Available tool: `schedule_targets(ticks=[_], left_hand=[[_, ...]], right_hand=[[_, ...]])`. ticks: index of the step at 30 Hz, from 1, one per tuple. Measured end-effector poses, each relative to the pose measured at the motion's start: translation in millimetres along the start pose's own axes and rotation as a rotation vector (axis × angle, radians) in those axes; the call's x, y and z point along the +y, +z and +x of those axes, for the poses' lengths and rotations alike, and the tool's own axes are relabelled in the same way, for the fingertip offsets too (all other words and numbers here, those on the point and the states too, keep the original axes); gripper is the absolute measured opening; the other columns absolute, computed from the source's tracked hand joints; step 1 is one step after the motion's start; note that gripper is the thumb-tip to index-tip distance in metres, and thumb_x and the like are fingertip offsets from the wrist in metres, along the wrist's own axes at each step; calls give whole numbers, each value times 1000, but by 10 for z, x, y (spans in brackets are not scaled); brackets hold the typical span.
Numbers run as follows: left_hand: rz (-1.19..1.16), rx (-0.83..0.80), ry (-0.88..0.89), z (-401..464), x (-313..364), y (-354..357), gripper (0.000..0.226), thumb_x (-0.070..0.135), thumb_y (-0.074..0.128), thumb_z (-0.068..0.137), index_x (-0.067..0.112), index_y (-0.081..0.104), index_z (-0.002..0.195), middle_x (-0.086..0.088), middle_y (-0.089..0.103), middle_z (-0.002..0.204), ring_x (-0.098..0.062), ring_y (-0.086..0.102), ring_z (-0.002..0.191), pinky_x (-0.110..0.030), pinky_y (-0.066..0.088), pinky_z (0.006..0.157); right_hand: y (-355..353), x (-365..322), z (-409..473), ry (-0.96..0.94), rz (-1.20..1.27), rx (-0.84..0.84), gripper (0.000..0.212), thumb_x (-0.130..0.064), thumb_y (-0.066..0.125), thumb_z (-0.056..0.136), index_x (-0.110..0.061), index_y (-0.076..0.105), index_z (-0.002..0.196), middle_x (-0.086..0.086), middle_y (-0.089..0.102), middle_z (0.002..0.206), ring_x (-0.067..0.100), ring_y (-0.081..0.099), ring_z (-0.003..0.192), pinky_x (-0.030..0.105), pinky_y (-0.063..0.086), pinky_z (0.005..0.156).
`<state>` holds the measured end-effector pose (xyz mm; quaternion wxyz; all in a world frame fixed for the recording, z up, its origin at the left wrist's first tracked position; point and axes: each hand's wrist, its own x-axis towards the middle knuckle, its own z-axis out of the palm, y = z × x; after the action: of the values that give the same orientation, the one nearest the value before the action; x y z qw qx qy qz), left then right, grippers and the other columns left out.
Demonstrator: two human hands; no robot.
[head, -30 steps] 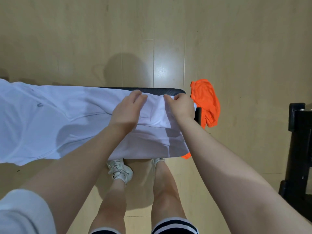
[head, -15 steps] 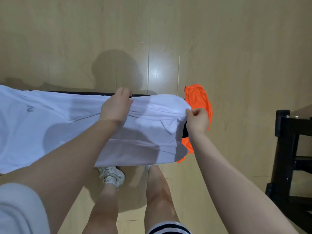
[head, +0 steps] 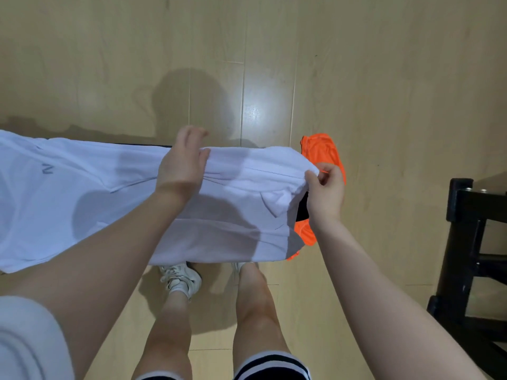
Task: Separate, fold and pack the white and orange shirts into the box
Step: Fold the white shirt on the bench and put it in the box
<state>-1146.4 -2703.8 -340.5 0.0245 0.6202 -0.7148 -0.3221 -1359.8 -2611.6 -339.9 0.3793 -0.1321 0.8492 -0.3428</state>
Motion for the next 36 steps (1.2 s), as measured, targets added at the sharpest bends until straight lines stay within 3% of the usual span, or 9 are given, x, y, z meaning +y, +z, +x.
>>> schedule_targets(ticks=[3,6,9,12,18,24,27,30,36], left_hand=[[83,-24,51,-120,-15,-6,31,15,55,88,3,53,116,-17,47,123,-34,58,95,-40,42,78],[307,-74,160,-312,-214,47,27,23,61,74,4,60,93,-18,56,95,-37,58,81,-39,43,68],[444,-122,165,-431,-426,81,29,17,72,70,5,59,94,-18,58,91,-36,58,74,-37,42,62],[496,-84,134,-405,-511,73,21,13,66,78,6,58,96,-18,56,86,-37,55,75,-37,32,59],[519,-63,41,-279,-536,43,15,7,50,89,5,54,103,-20,58,94,-39,54,88,-41,34,68],[483,120,142,-404,-514,-235,1,3,56,77,3,56,77,-20,55,78,-36,54,72,-36,32,62],[524,23,244,-646,-635,-281,13,16,44,72,8,53,70,-13,54,68,-31,54,63,-34,39,58],[481,-172,309,-850,-857,-141,19,21,43,68,9,56,75,-12,54,65,-32,57,57,-35,44,48],[-161,80,-363,-934,-978,-265,25,9,44,87,2,54,108,-15,55,100,-28,52,91,-30,38,74]], right_hand=[[-55,87,-152,-292,-348,29,24,-22,53,84,-6,55,102,9,55,100,26,53,91,33,39,81],[72,189,-326,-607,-752,-177,41,-42,43,78,-8,62,93,15,60,101,36,56,95,39,42,77],[234,175,-330,-554,-922,-255,37,-35,49,82,-9,58,106,13,60,107,35,56,99,40,44,76],[320,155,-261,-597,-1000,-150,26,-22,52,73,-9,62,93,13,65,89,36,62,79,36,46,61],[241,33,-119,-606,-1058,-304,18,-13,50,86,-6,60,100,14,64,98,35,51,100,40,36,82],[24,-115,-309,-1104,-1125,-131,7,-13,51,74,-11,56,80,9,60,78,28,48,76,32,25,67],[-65,48,-449,-1171,-1325,-210,16,-8,50,71,-15,48,85,5,59,71,26,54,66,32,28,67],[-7,138,-537,-973,-1540,-416,21,-9,60,59,-15,62,80,5,63,70,25,56,60,33,36,59],[475,-243,-823,-868,-1243,-589,27,-27,41,94,-5,54,103,15,58,101,35,55,94,33,30,64]])
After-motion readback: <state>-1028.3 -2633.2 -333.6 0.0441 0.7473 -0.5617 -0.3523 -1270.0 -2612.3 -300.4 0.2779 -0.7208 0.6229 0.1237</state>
